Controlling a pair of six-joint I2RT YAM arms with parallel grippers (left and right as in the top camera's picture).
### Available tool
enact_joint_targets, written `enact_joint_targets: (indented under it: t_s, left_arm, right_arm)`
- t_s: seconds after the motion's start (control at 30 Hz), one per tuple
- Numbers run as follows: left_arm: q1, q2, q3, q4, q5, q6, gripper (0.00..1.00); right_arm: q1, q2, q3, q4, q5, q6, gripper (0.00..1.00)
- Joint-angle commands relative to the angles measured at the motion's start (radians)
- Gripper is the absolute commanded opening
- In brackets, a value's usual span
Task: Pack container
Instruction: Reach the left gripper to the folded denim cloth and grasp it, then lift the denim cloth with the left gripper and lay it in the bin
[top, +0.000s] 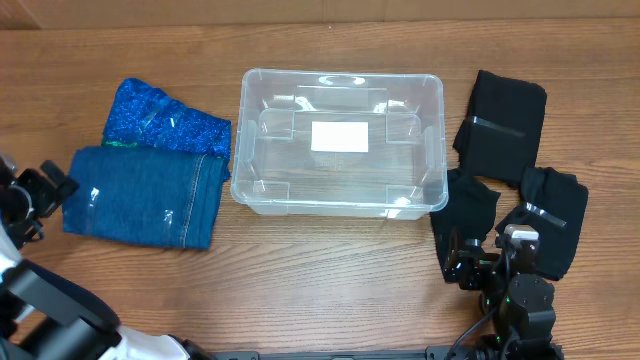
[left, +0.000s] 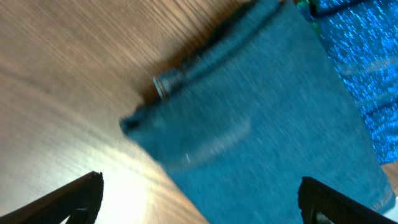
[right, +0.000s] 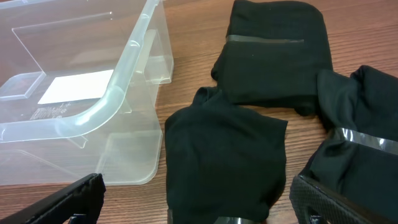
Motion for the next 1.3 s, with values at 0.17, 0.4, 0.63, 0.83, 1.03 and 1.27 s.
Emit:
enact_joint_targets:
  t_s: [0.17, 0.4, 0.63, 0.83, 1.03, 1.27]
  left_arm:
    - [0.040, 0.249, 0.021, 0.202, 0.196, 0.280, 1.00]
    - [-0.085, 0.455, 0.021, 0.241, 0.275, 0.295, 0.58]
    - [-0.016, 0.407, 0.089, 0.018, 0.533, 0.190, 0.04]
    - [0.006, -0.043, 0.303, -0.142, 0.915, -0.040, 0.04]
    - [-0.288, -0.472, 0.358, 0.086, 0.684, -0.602, 0.04]
    - [-1.042, -0.402, 0.355, 0.319, -0.092, -1.035, 0.04]
  right_arm:
    - [-0.003, -0.008, -0.017, -0.001, 0.002, -0.003, 1.00]
    - [-0.003, -0.008, -0.017, -0.001, 0.002, -0.003, 1.00]
    - [-0.003, -0.008, -0.017, -0.001, 0.002, -0.003, 1.00]
    - [-0.003, -0.008, -0.017, -0.001, 0.002, -0.003, 1.00]
    - [-0.003, -0.008, -0.017, -0.001, 0.002, -0.003, 1.00]
    - [-0.003, -0.008, -0.017, -0.001, 0.002, -0.003, 1.00]
